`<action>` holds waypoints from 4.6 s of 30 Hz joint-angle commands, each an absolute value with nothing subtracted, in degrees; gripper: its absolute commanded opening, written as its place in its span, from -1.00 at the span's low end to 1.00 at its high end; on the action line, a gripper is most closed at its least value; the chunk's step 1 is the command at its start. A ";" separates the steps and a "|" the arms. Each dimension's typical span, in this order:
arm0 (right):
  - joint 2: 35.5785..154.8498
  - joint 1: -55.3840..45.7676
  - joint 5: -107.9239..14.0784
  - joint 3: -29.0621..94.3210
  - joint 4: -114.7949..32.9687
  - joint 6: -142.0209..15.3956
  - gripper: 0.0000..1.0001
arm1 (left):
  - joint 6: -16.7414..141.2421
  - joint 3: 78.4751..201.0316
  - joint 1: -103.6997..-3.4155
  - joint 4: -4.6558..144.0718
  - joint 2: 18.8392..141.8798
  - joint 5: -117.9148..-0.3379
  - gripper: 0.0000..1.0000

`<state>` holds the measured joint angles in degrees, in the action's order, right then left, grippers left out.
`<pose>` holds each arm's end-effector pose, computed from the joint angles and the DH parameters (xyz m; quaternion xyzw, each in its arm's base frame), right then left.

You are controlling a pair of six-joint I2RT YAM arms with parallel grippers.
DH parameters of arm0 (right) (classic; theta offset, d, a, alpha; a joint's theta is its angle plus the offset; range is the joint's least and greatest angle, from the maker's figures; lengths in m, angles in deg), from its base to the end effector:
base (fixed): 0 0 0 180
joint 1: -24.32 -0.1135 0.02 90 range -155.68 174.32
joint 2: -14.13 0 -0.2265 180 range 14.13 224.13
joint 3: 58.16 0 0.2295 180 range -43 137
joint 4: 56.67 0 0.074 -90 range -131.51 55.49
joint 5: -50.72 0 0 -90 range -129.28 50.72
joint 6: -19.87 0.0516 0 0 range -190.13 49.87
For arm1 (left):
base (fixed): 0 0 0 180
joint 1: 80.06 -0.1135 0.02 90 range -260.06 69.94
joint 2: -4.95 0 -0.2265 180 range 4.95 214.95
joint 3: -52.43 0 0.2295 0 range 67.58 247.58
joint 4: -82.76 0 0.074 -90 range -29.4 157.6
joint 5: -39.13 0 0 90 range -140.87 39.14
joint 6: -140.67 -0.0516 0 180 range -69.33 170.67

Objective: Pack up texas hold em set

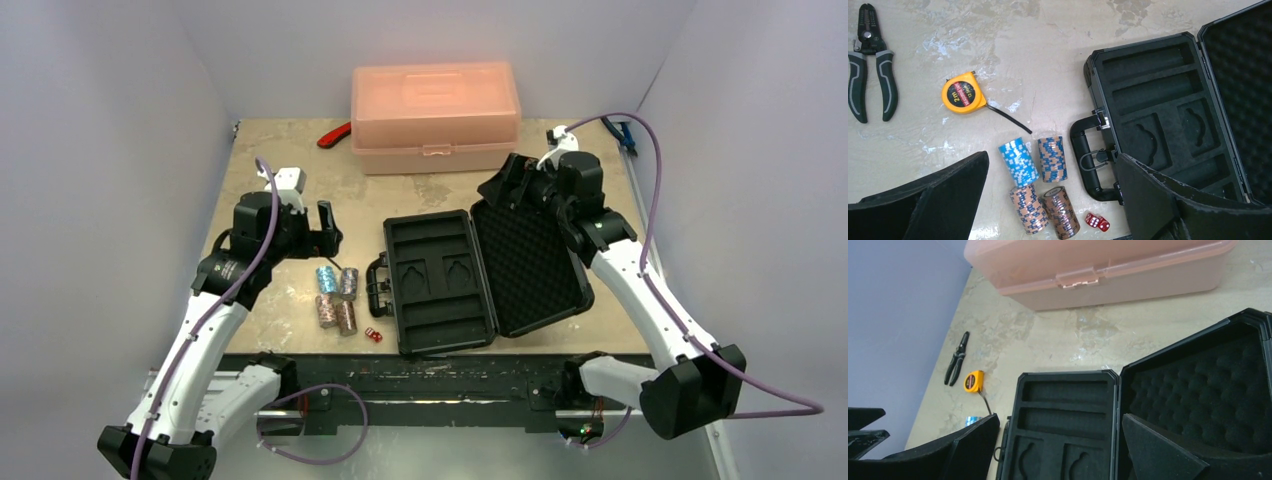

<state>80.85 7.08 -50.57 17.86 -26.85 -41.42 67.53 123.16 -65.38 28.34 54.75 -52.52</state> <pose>0.2584 0.0908 0.3150 0.0259 0.8193 0.2958 0.4906 0.1862 -0.0503 0.2992 -0.0099 0.8807 -0.1409 0.4521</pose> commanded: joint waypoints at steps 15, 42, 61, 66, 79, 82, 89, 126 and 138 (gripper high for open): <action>84.97 2.97 -50.01 25.17 -20.88 -46.28 0.98 | 73.91 124.60 -63.36 21.25 57.48 -43.94 0.96; 85.11 0.46 -56.22 18.28 -26.07 -45.93 0.97 | 88.63 117.25 -63.45 25.37 74.23 -37.00 0.38; 86.25 -0.02 -60.54 17.20 -26.57 -45.61 0.98 | 85.79 115.07 -64.15 32.23 85.27 -40.89 -0.03; 86.70 -0.11 -60.66 17.11 -26.96 -45.69 0.98 | 86.26 116.07 -64.17 30.49 86.14 -39.58 0.04; 86.73 -0.05 -60.46 16.59 -27.18 -45.93 0.98 | 87.01 116.98 -64.20 29.14 88.60 -38.96 0.05; 86.65 -0.03 -60.36 16.45 -27.14 -46.02 0.98 | 86.84 117.04 -64.23 29.28 88.84 -39.16 0.03; 86.30 -0.10 -59.98 16.10 -27.13 -46.31 0.98 | 86.89 117.58 -64.19 29.13 89.76 -38.94 -0.01; 84.80 -0.06 -59.32 15.27 -26.69 -47.12 0.98 | 86.59 120.19 -65.12 31.10 93.39 -37.94 -0.04; 84.54 -0.05 -59.15 15.53 -26.26 -47.36 0.98 | 86.53 120.68 -65.12 31.90 94.16 -38.50 0.01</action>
<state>86.71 0.22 -59.73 15.56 -25.61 -46.18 86.59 118.63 -64.68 30.26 93.64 -38.68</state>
